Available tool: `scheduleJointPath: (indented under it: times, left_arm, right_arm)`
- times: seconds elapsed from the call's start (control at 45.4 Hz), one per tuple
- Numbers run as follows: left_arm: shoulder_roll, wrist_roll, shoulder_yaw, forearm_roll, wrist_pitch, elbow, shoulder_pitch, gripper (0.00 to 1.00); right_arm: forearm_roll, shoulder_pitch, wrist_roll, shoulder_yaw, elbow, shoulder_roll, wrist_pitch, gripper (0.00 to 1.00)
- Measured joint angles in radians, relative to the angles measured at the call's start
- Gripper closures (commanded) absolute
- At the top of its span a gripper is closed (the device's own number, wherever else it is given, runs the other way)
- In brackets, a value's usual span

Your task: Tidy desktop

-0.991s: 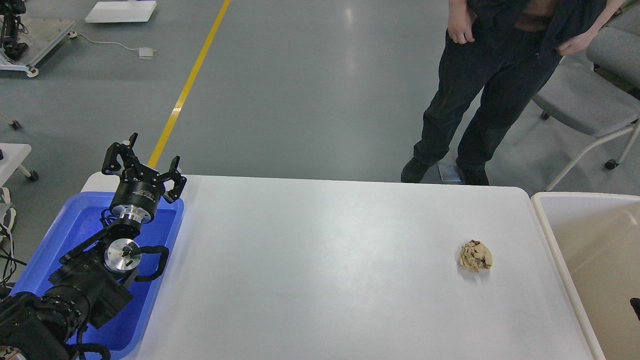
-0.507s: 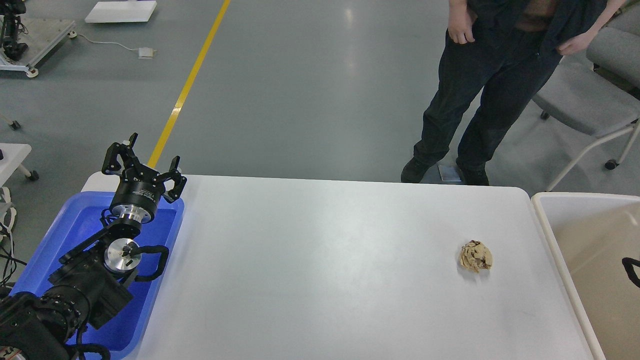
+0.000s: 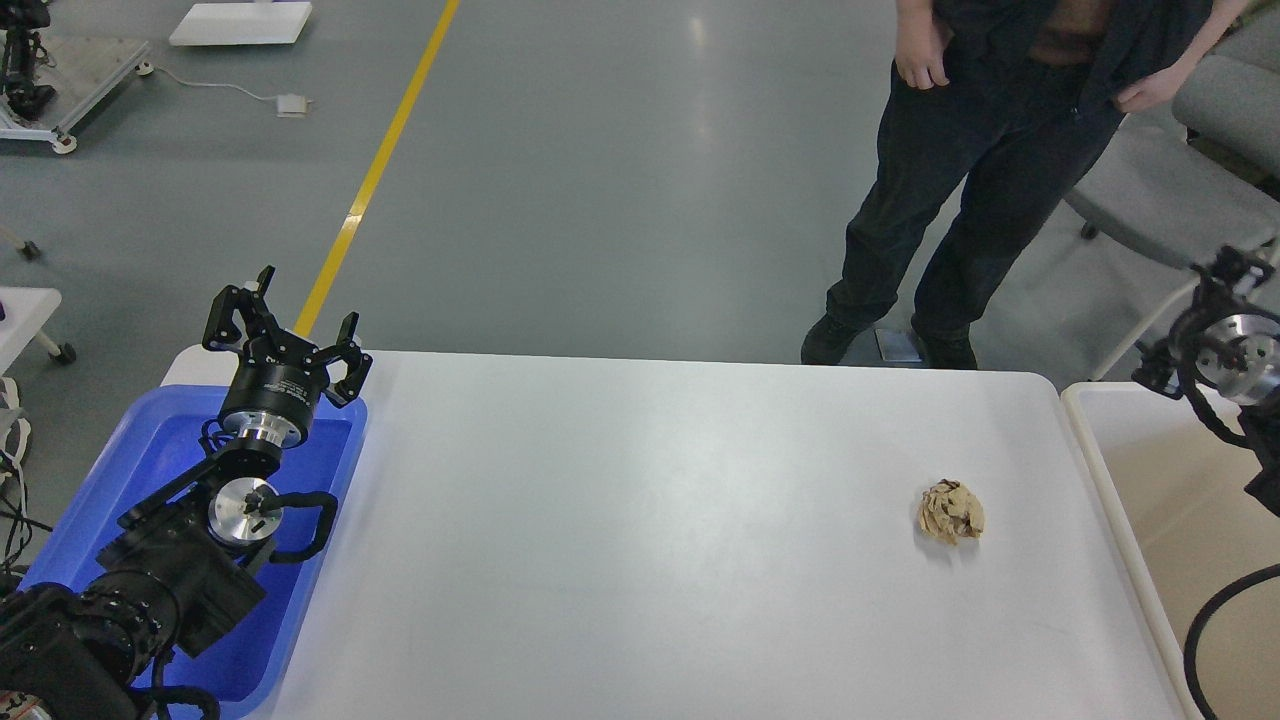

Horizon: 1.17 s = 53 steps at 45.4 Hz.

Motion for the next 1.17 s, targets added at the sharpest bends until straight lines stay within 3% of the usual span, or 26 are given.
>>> scheduleJointPath:
  times: [0.198, 0.463, 0.661, 1.167]
  left_arm:
    - [0.0, 0.0, 0.0, 0.0, 0.0, 0.0, 0.0, 0.0]
    - [0.0, 0.0, 0.001, 0.0, 0.0, 0.0, 0.0, 0.0]
    - [0.0, 0.0, 0.001, 0.0, 0.0, 0.0, 0.0, 0.0]
    - [0.0, 0.0, 0.001, 0.0, 0.0, 0.0, 0.0, 0.0]
  right_arm:
    - [0.099, 0.019, 0.003, 0.168, 0.071, 0.048, 0.129, 0.0]
    - [0.189, -0.008, 0.004, 0.246, 0.103, 0.158, 0.292, 0.0]
    - [0.212, -0.053, 0.004, 0.264, 0.112, 0.254, 0.343, 0.0]
    - [0.223, -0.154, 0.005, 0.277, 0.107, 0.336, 0.477, 0.0]
